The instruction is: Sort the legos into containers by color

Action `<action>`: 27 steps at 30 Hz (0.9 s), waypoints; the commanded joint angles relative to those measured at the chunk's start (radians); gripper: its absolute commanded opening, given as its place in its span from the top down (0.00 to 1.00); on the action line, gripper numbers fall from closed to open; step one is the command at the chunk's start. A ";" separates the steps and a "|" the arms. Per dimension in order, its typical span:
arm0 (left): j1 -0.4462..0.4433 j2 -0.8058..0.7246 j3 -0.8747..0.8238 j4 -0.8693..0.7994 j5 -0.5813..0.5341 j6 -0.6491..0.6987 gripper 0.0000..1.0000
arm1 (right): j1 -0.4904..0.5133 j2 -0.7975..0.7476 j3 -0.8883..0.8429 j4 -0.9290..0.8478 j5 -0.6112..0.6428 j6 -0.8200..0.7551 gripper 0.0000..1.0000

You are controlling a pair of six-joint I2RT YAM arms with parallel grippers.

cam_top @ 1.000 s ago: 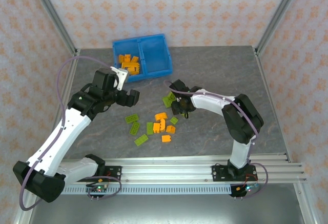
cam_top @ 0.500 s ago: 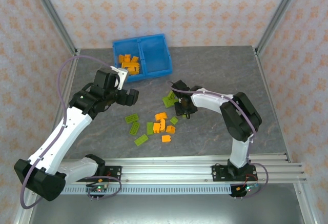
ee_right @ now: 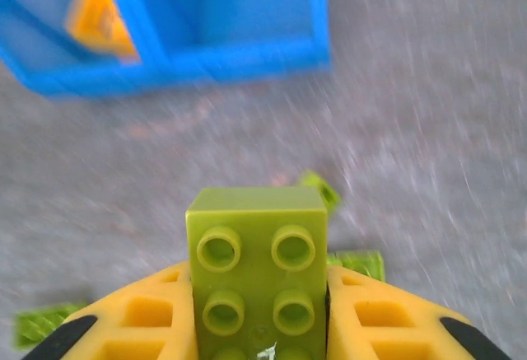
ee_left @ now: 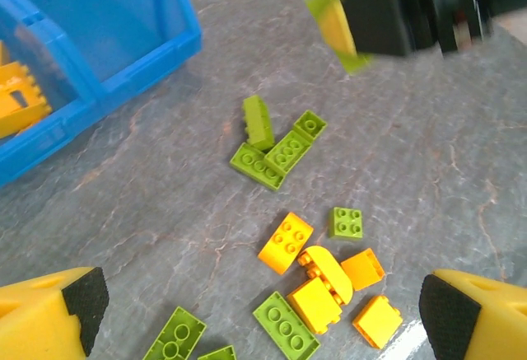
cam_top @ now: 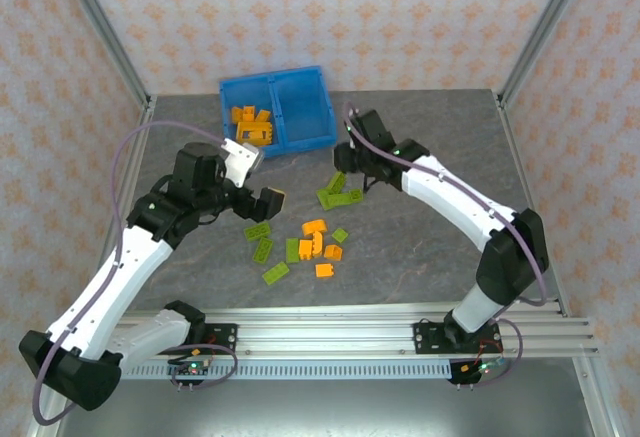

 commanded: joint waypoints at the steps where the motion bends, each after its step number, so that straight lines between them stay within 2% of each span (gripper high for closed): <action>1: -0.001 -0.059 -0.034 0.064 0.046 0.056 0.00 | -0.003 0.081 0.141 0.055 -0.014 0.006 0.72; 6: -0.001 -0.106 -0.063 0.078 -0.041 0.056 0.00 | -0.005 0.332 0.453 0.060 0.043 -0.026 0.72; 10: -0.001 -0.096 -0.048 0.056 -0.165 0.017 0.00 | -0.026 0.606 0.796 -0.009 0.066 -0.017 0.72; 14: -0.001 -0.086 -0.033 0.038 -0.164 0.018 0.00 | -0.033 0.881 1.150 -0.093 0.132 -0.061 0.72; 16: 0.000 -0.094 -0.036 0.040 -0.162 0.023 0.00 | -0.033 0.978 1.252 -0.091 0.136 -0.099 0.70; 22: 0.000 -0.100 -0.044 0.049 -0.154 0.029 0.00 | -0.039 1.066 1.248 0.010 0.070 -0.136 0.65; 27: 0.002 -0.091 -0.045 0.053 -0.149 0.026 0.00 | -0.039 1.071 1.285 0.003 0.095 -0.147 0.51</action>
